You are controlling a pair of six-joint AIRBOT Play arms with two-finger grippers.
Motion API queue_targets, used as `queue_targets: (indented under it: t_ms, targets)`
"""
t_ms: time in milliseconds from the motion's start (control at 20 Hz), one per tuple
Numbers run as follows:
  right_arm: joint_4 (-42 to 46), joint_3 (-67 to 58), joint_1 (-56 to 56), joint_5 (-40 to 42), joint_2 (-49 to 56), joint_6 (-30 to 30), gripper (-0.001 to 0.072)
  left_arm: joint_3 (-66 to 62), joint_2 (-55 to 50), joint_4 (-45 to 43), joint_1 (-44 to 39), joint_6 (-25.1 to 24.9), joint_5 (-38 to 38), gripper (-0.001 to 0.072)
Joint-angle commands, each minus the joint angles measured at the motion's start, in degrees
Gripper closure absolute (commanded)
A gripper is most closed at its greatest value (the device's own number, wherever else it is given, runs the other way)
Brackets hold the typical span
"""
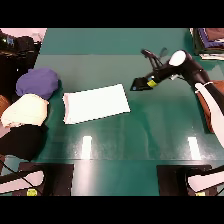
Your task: Fold the shirts.
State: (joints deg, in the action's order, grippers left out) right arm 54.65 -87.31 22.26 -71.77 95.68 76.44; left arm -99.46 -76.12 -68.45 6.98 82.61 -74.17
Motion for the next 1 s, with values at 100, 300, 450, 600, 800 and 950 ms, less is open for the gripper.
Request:
queue_targets:
  t_ms: [100, 300, 450, 600, 800, 950]
  targets:
    - [-14.2, 3.2, -6.3, -2.1, 8.4, 0.5, 0.0159, 0.0, -0.1, 0.3, 0.0, -0.2, -0.2, 0.0682]
    - [-16.9, -5.6, -0.6, -6.0, 17.1, 0.6, 0.0159, 0.0, -0.1, 0.3, 0.0, -0.5, -0.2, 0.0682]
    - [-22.3, -11.0, 3.7, -6.7, 22.3, 0.7, 0.0159, 0.0, -0.1, 0.3, 0.0, -0.6, -0.3, 0.0682]
    - [-23.6, -14.1, 7.1, -6.6, 25.3, 0.7, 0.0162, 0.0, -0.1, 0.3, 0.0, -0.6, -0.5, 0.0682]
    - [-23.5, -14.5, 8.8, -1.5, 25.1, 0.2, 0.0646, 0.0, -0.1, 0.8, -0.3, -0.5, -0.9, 0.0682]
    - [-21.6, -14.4, 7.1, 1.3, 22.6, 0.4, 0.0692, 0.0, 0.0, 0.9, -3.0, -0.6, -1.9, 0.0682]
